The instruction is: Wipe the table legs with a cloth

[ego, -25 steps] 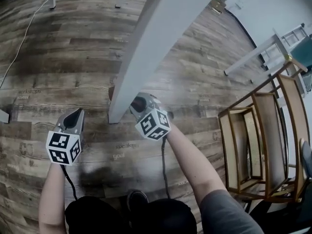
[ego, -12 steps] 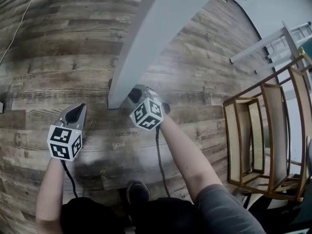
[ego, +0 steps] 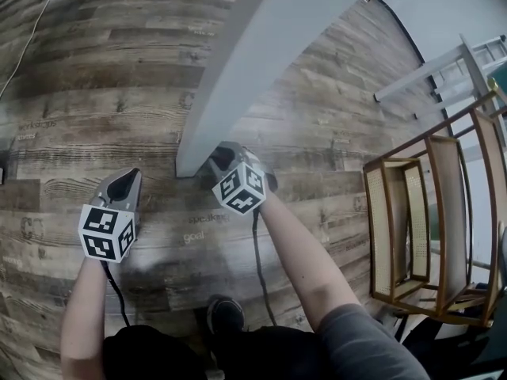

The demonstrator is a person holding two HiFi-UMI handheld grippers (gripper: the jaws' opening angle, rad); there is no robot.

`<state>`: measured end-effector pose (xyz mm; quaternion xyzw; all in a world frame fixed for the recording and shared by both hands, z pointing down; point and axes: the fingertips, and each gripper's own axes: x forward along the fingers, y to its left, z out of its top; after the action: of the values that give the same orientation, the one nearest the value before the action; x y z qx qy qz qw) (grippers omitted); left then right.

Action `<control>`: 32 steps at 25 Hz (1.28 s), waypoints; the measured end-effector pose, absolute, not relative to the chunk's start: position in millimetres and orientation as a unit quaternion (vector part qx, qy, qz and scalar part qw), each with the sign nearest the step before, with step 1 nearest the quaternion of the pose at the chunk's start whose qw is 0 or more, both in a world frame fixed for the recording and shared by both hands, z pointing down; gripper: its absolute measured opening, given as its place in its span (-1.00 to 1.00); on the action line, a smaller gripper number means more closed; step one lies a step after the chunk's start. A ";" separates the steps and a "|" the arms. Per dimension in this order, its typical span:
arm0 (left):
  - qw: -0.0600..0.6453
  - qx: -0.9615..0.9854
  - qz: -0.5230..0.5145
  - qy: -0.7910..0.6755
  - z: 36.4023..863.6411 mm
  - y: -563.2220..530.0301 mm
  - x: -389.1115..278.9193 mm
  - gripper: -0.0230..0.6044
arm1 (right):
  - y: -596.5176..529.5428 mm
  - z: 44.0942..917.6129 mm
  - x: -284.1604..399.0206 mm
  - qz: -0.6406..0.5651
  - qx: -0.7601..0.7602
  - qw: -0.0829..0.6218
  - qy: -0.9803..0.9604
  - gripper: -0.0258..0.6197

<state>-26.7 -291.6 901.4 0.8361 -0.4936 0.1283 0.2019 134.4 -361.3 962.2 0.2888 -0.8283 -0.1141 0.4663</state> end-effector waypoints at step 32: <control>0.199 0.826 0.102 -0.517 415.4 -200.7 -14.1 -0.87 | -255.2 456.0 190.5 0.114 0.485 0.252 -0.829 -0.72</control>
<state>-14.1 -200.7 415.4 0.8261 -0.5171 0.1024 0.1991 190.5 -255.2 456.0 0.4853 -0.8293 0.1142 0.2522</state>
